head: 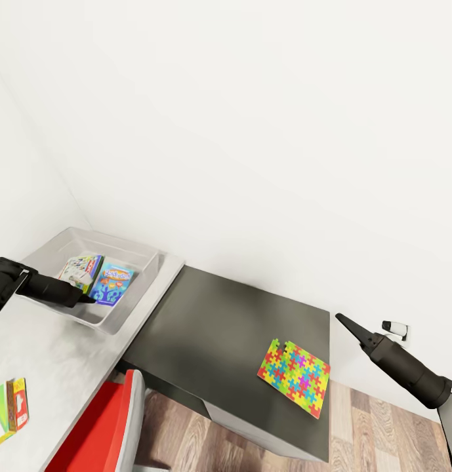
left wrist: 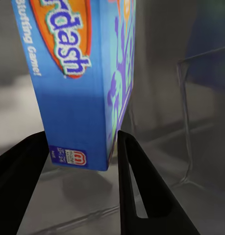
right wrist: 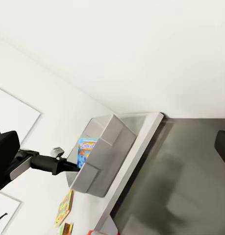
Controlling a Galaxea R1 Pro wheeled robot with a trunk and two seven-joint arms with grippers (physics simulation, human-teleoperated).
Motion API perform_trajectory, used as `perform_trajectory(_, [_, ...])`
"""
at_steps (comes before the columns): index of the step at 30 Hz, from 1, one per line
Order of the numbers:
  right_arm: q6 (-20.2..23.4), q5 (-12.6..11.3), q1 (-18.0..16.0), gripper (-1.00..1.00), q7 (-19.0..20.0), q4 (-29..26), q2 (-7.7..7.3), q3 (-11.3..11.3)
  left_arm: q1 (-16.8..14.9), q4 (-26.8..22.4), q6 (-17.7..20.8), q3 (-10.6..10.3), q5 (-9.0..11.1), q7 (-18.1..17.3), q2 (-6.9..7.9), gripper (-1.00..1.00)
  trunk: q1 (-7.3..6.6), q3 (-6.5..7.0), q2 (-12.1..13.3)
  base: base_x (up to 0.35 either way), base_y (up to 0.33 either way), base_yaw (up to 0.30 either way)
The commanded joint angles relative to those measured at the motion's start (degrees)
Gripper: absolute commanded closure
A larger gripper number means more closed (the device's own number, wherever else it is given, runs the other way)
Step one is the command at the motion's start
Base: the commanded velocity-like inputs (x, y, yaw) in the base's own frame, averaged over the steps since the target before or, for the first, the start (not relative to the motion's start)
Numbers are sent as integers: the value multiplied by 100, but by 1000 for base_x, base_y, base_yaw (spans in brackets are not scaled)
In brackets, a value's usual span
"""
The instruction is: Put all the toys in the child's room - the three board games (two on the bed and one on the table), the two jigsaw puzzles on the table, and the tennis ball on the table - inside the toy box on the table in the child's room.
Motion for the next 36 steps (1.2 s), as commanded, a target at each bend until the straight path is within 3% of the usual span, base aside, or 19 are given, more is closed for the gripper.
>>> perform_trajectory(1, [34, -21, -4, -100, 5, -1, -1, -3, -4, -8, 58, 7, -13, -32, 1, 100, 3, -9, -10, 0, 0, 0])
perform_trajectory(12, [26, -21, -4, -100, 6, -1, -1, -3, -4, -14, 57, 19, 19, -43, 1, 100, 3, -9, -10, 0, 0, 0])
perform_trajectory(13, [25, -21, -4, -100, 6, -1, -1, -3, -4, -14, 57, 20, 20, -51, 1, -100, 3, -9, -10, 0, 0, 0])
perform_trajectory(36, [37, -21, -4, -100, 24, -1, -1, -51, -4, -39, 94, 93, 39, -67, 64, -100, 3, -1, -10, 0, 0, 0])
